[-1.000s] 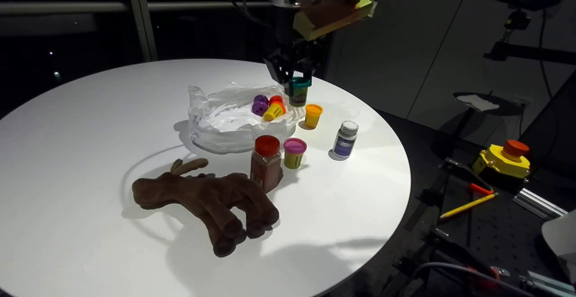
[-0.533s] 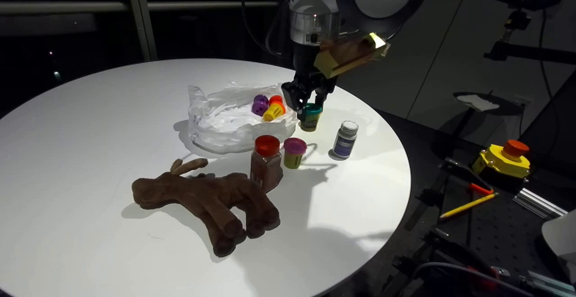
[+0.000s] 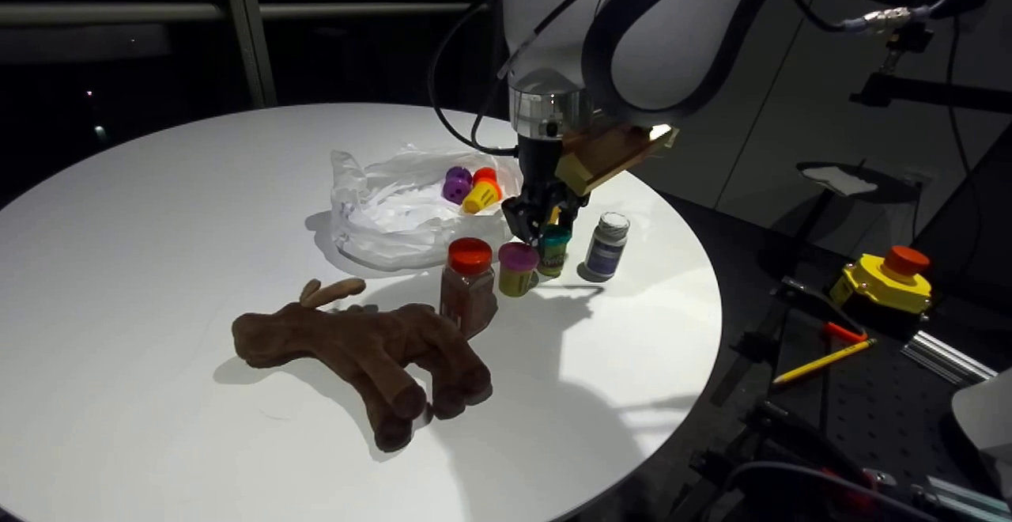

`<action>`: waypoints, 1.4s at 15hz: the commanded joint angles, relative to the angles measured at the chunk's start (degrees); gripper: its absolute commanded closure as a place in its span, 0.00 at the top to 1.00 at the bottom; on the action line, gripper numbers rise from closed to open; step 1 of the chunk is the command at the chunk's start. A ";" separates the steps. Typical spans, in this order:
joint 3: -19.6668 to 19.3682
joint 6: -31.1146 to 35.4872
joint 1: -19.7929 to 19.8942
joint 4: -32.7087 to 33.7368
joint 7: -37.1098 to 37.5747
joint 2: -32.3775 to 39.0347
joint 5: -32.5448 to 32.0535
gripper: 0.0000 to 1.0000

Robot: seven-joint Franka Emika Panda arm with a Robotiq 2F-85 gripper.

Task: Remove the things from the plastic bag and put them on the table

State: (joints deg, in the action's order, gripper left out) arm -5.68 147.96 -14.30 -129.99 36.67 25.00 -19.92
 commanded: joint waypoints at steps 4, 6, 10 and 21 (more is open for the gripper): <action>-6.55 -0.98 -4.75 0.60 8.62 -4.36 -7.76 1.00; -7.31 -0.98 -4.82 2.24 10.41 -5.94 -11.00 1.00; -4.36 0.62 -0.78 9.23 4.13 -3.88 -11.46 1.00; 2.27 1.50 8.24 23.91 -21.33 13.28 5.95 1.00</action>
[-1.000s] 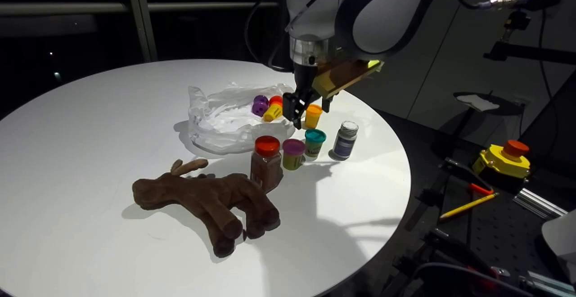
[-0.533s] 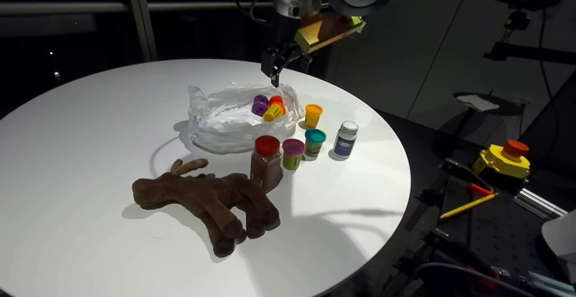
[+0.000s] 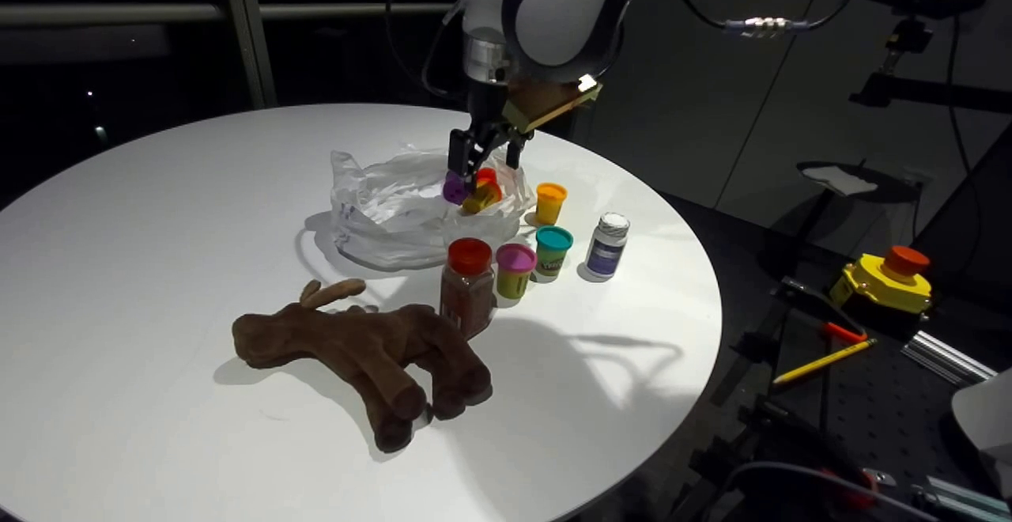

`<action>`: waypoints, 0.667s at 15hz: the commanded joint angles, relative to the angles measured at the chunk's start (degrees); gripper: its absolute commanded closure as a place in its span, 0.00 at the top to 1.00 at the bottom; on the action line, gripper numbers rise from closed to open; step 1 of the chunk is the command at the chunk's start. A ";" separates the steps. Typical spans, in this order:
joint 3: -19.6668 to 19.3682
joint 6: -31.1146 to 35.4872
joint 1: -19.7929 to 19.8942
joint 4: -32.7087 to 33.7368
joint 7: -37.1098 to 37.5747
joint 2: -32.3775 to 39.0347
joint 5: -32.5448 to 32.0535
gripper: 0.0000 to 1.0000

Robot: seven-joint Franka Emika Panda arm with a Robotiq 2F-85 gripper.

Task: Remove the things from the plastic bag and put them on the table

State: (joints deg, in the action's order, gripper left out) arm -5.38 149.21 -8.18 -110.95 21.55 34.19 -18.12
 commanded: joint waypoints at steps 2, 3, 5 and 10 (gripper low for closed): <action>2.10 -0.34 2.42 6.76 -8.52 5.86 5.84 1.00; 1.95 -0.67 2.30 7.73 -9.35 6.70 6.27 1.00; 1.37 -1.06 1.85 9.13 -10.09 7.86 6.37 1.00; 0.23 -3.03 0.68 11.15 -10.57 9.53 5.49 0.75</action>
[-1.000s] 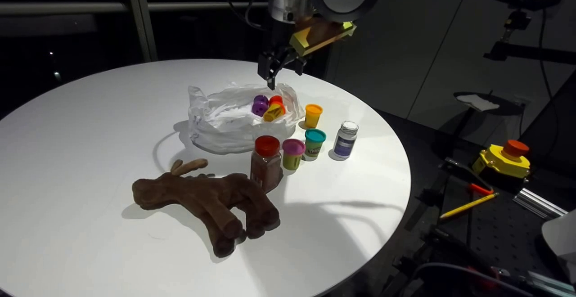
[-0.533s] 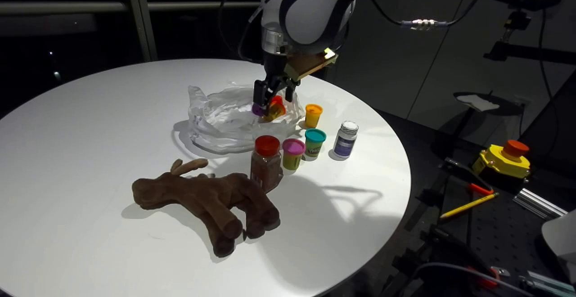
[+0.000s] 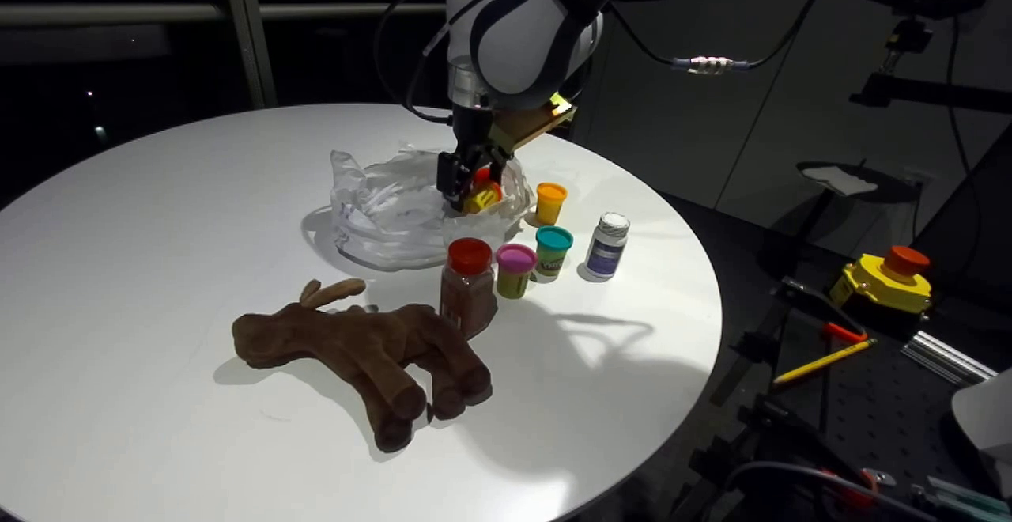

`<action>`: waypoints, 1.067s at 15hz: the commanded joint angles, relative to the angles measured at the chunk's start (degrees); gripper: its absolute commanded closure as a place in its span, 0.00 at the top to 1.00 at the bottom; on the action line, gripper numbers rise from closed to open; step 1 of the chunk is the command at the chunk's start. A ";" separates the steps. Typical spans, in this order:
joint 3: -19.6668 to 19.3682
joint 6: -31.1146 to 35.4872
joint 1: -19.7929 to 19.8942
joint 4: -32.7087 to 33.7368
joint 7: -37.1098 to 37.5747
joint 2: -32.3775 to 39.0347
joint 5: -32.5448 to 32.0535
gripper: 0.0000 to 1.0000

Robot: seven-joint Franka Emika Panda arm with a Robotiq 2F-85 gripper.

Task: Remove the things from the plastic bag and put them on the table

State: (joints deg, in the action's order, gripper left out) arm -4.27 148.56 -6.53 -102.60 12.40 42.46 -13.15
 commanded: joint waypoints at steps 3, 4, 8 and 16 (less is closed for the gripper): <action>-1.92 -3.41 -1.84 1.94 -0.75 0.06 -0.30 0.46; -2.50 -3.56 -2.34 1.48 -0.25 -0.59 -0.68 0.38; -4.69 -3.99 -4.68 -0.60 2.11 -4.70 -1.73 0.27; -4.48 -8.66 -11.25 -8.78 9.12 -18.55 -7.85 0.27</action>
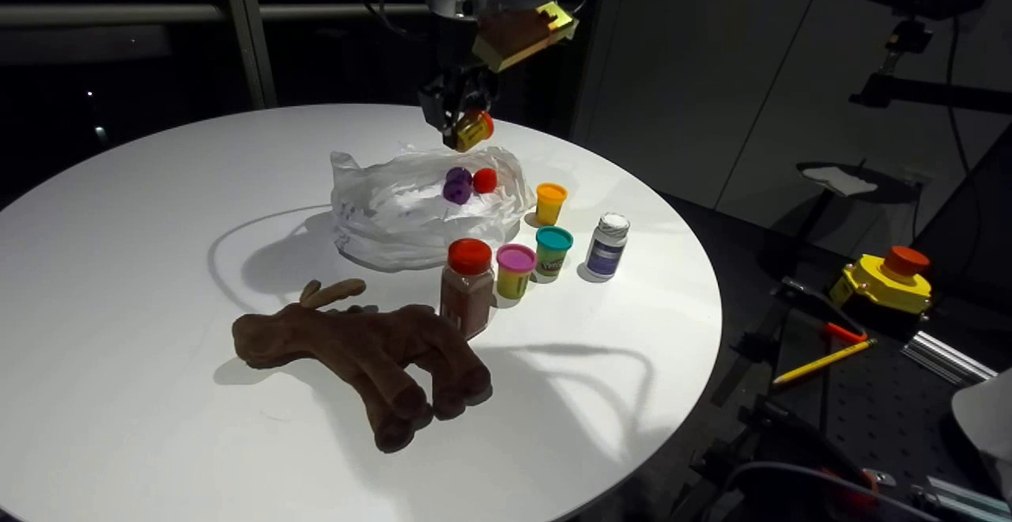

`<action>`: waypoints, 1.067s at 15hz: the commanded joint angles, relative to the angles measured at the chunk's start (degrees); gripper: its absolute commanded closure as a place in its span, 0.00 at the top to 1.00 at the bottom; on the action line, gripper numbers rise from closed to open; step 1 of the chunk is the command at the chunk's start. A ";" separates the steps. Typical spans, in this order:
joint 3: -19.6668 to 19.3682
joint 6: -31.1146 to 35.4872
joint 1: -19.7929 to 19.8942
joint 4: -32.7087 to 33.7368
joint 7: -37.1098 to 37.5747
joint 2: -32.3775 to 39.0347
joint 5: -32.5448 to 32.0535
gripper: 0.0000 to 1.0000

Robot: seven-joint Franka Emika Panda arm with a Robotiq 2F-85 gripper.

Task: Remove the things from the plastic bag and put them on the table

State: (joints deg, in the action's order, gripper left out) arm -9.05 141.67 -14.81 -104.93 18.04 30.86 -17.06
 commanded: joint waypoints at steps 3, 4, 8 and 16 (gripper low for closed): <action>2.93 -2.76 -4.91 -12.00 4.95 -11.02 -7.58 0.27; 4.15 -2.49 -5.18 -14.28 5.07 -12.31 -8.20 0.27; 7.78 -1.67 -5.77 -22.13 6.60 -16.93 -9.83 0.27; 14.35 -0.60 -2.27 -32.06 0.98 -23.84 -3.79 0.27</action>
State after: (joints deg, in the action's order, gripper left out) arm 1.25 139.50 -20.14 -132.63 27.10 10.68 -27.58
